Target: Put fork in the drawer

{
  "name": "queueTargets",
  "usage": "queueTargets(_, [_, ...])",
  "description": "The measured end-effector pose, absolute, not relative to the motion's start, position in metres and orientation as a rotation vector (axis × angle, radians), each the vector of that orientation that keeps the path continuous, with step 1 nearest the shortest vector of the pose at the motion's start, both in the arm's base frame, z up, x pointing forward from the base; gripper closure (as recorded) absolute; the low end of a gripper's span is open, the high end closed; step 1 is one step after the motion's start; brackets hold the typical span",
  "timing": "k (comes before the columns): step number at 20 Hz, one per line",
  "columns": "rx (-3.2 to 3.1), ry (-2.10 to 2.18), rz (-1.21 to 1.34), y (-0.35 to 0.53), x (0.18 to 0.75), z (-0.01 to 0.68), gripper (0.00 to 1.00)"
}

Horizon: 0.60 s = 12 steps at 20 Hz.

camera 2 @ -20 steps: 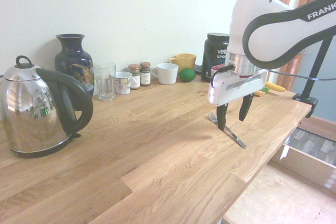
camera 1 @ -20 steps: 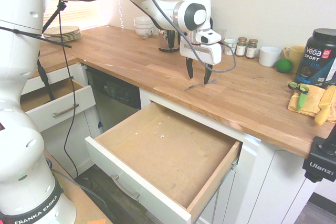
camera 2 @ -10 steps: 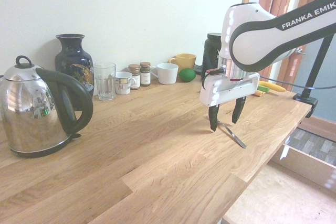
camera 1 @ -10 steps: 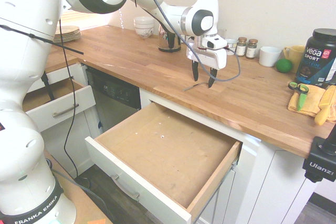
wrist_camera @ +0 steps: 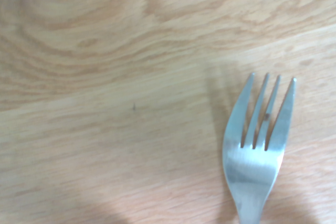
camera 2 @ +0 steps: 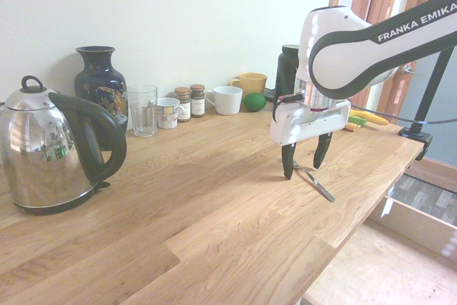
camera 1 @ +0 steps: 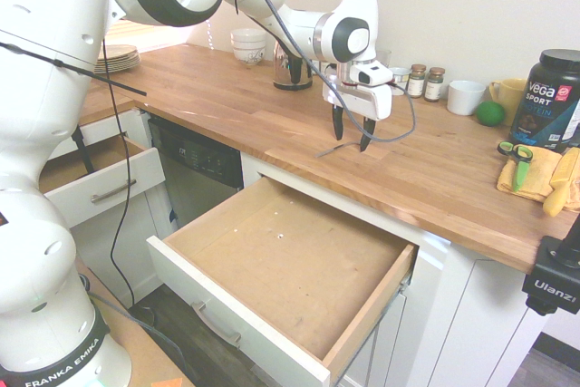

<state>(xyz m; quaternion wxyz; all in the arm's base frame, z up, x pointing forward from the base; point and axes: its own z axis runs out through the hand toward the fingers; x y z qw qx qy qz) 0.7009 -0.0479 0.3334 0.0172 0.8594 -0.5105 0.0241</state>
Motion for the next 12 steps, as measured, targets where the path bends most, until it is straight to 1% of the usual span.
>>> queueTargets(12, [2.657, -1.615, 0.072, -0.0584, 0.7001, 0.3333, 1.0])
